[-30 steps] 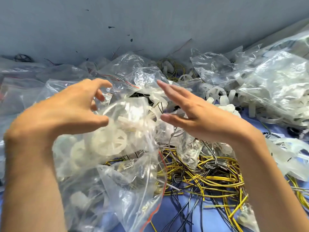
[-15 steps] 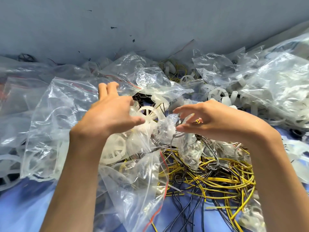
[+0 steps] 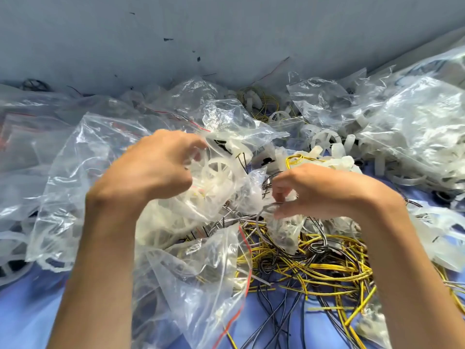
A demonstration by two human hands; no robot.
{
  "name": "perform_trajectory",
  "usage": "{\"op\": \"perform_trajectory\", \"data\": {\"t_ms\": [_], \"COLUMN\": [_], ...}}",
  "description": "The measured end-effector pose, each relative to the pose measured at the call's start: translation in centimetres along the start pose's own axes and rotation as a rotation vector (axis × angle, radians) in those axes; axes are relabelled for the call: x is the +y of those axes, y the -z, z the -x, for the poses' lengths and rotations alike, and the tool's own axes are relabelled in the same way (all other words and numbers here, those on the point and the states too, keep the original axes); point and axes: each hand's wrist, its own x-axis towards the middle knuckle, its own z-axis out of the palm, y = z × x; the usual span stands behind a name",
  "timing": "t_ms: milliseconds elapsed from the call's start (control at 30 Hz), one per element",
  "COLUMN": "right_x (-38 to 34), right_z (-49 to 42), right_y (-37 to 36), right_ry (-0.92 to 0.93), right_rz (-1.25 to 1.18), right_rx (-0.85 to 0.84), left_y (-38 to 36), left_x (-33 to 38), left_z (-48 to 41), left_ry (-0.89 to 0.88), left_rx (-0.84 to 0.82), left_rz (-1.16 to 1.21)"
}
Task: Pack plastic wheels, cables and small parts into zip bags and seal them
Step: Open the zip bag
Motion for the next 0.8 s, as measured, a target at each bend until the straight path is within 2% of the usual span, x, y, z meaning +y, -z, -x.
{"op": "perform_trajectory", "data": {"t_ms": [133,200,333,400,500,567,667,700,800], "right_x": [0.7,0.9,0.8,0.6,0.3,0.0,-0.7,-0.8,-1.0], "right_z": [0.1,0.2,0.4,0.5,0.7,0.8,1.0,1.0,0.9], "right_y": [0.2,0.5,0.9,1.1,1.2,1.2,1.5,1.6,1.5], "right_ry": [-0.001,0.002,0.081,0.131,0.173,0.208,0.265,0.281,0.280], "right_rz": [-0.091,-0.138,-0.319,-0.429,-0.565,-0.714,-0.963,-1.009,-1.018], "right_rx": [0.133,0.210,0.393,0.467,0.405,0.350,0.365,0.368,0.383], "left_y": [-0.1,-0.1,-0.7,-0.9,-1.0,-1.0,-0.7,-0.6,-0.3], "left_x": [-0.2,-0.6,-0.5,-0.2,0.4,0.8,2.0,2.2,2.9], "left_z": [-0.6,-0.9,-0.3,-0.1,-0.4,-0.4,-0.2,-0.1,0.1], "left_ry": [-0.031,-0.055,-0.099,-0.124,-0.201,-0.236,-0.338,-0.366,-0.366], "left_rx": [0.145,0.123,-0.263,-0.394,-0.334,-0.202,-0.035,-0.031,-0.161], "left_rz": [-0.006,-0.039,-0.014,-0.050,-0.067,0.035,0.207,0.240,0.349]}}
